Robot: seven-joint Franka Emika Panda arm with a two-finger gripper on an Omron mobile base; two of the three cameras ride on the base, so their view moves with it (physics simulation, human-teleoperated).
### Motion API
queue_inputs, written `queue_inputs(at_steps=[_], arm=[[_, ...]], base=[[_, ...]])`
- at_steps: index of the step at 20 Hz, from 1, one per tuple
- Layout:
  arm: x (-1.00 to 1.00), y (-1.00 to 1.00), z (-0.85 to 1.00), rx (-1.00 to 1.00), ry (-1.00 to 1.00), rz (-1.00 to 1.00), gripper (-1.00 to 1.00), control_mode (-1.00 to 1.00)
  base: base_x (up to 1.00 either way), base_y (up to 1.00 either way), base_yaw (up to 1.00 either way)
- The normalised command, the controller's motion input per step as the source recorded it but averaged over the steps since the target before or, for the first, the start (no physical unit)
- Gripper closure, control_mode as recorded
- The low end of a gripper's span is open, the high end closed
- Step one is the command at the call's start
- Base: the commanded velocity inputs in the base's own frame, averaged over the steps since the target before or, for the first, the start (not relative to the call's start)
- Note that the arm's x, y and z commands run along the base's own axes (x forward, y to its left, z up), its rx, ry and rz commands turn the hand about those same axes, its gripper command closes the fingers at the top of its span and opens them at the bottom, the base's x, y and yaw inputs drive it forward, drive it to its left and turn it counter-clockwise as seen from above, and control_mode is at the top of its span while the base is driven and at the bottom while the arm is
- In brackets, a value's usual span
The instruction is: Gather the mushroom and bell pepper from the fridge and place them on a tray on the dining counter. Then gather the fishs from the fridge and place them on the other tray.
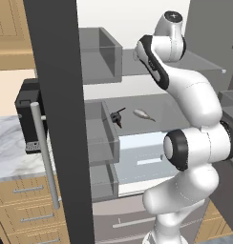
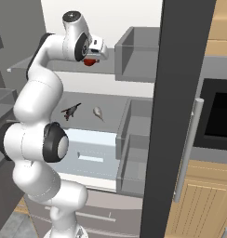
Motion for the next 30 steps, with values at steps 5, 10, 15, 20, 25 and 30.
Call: queue_inputs(at_steps=[5, 10, 15, 20, 25, 30], arm=[[0.0, 0.0, 0.0, 0.0, 0.0, 0.0, 1.0, -1.0], [0.0, 0.0, 0.0, 0.0, 0.0, 0.0, 1.0, -1.0], [0.0, 0.0, -0.01, 0.0, -0.07, 0.0, 1.0, -1.0], [0.0, 0.0, -0.02, 0.0, -0.05, 0.0, 1.0, -1.0], [-0.28, -0.02, 0.0, 0.0, 0.0, 0.0, 1.0, -1.0], [-0.65, 0.0, 0.0, 0.0, -0.03, 0.0, 1.0, -1.0]], base=[[0.0, 0.0, 0.0], [0.0, 0.0, 0.0], [0.0, 0.0, 0.0], [0.0, 0.0, 0.0], [0.0, 0.0, 0.0], [0.0, 0.0, 0.0]])
